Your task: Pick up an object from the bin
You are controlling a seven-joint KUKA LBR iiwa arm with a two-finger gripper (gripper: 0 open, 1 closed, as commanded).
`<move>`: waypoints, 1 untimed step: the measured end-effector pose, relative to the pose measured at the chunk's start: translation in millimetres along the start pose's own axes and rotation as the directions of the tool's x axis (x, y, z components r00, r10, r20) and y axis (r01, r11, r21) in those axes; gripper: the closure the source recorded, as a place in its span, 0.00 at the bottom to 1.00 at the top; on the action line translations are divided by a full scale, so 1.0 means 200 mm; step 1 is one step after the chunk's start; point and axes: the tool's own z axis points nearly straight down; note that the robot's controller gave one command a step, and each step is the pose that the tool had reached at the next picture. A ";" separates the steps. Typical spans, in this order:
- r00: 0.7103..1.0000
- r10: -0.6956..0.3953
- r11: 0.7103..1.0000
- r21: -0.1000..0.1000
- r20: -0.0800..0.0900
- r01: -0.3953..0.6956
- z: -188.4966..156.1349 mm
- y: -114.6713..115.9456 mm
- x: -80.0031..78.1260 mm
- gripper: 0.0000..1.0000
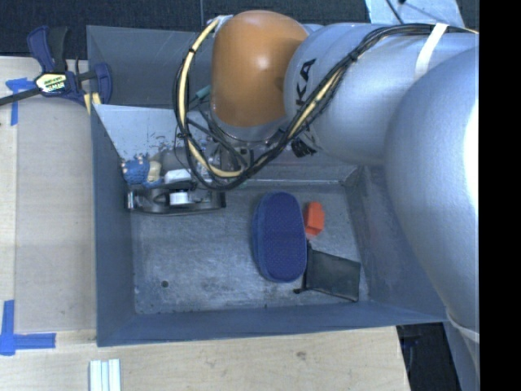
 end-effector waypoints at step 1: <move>1.000 0.009 1.000 0.000 0.000 -0.009 -0.55 -0.01 -0.05 1.00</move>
Offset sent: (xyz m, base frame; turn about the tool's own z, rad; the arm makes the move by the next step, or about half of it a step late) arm 0.0089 -0.0031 0.1089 0.0109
